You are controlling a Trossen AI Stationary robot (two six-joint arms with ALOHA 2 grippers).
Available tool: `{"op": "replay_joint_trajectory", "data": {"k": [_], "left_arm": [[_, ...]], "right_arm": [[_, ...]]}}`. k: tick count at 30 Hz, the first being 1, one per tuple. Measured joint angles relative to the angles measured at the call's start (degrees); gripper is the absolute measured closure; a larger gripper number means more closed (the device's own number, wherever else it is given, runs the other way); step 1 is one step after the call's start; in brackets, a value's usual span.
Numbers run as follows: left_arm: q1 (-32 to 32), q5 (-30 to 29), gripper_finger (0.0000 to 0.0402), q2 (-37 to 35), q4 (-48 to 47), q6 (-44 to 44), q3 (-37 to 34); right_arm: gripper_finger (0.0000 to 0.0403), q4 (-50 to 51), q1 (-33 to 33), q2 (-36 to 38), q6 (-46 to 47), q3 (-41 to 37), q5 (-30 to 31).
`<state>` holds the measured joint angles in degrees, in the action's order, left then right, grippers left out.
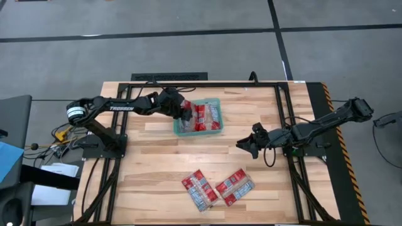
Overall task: Sort popcorn bags into baskets
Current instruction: Put the red popcorn bag into the blue bin
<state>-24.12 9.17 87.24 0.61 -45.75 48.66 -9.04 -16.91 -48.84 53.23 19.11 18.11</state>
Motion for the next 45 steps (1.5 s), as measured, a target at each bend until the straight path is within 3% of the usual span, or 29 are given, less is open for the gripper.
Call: {"op": "replay_joint_trajectory", "data": {"k": [6,10,17,22,26,29,32,37,42,45], "left_arm": [[-1.54,-0.27,0.0154,0.00,-2.57,2.47,1.29],[-4.18,2.77,0.0113,0.00,-9.83,1.88,3.59],[-7.05,9.91,0.0107,0.00,-31.78,8.88,13.32],[-6.69,5.19,0.0111,0.00,-53.50,17.74,25.23],[-1.09,4.17,0.0111,-0.65,-61.53,17.48,31.59],[8.96,3.28,0.0111,-1.84,-60.11,15.74,31.96],[21.11,-4.03,0.0111,-1.92,-55.54,15.04,30.48],[38.03,-11.53,0.0111,-1.34,-36.34,11.53,22.62],[46.90,-19.72,0.0112,1.69,-22.92,6.63,16.62],[49.30,-24.77,0.0112,5.24,-23.34,3.96,15.72]], "right_arm": [[0.0234,0.00,0.04,0.00,-0.15,0.00,0.02],[0.0238,0.00,-0.36,0.00,-0.13,0.00,0.00],[0.0237,0.06,-0.39,0.00,-0.35,0.00,-0.04],[0.0230,2.27,-0.39,0.00,-1.11,0.00,-0.12],[0.0227,4.85,-0.91,0.00,-1.38,0.00,-0.59],[0.0227,5.99,-2.21,-0.02,-2.60,0.00,-0.63],[0.0230,6.87,-3.86,-0.02,-4.04,0.00,-0.59],[0.0228,7.36,-7.14,-0.02,-8.73,0.00,-0.64],[0.0222,9.16,-8.56,-0.76,-12.21,-0.02,-0.44],[0.0220,9.18,-8.45,-1.98,-13.24,0.04,-0.28]]}}
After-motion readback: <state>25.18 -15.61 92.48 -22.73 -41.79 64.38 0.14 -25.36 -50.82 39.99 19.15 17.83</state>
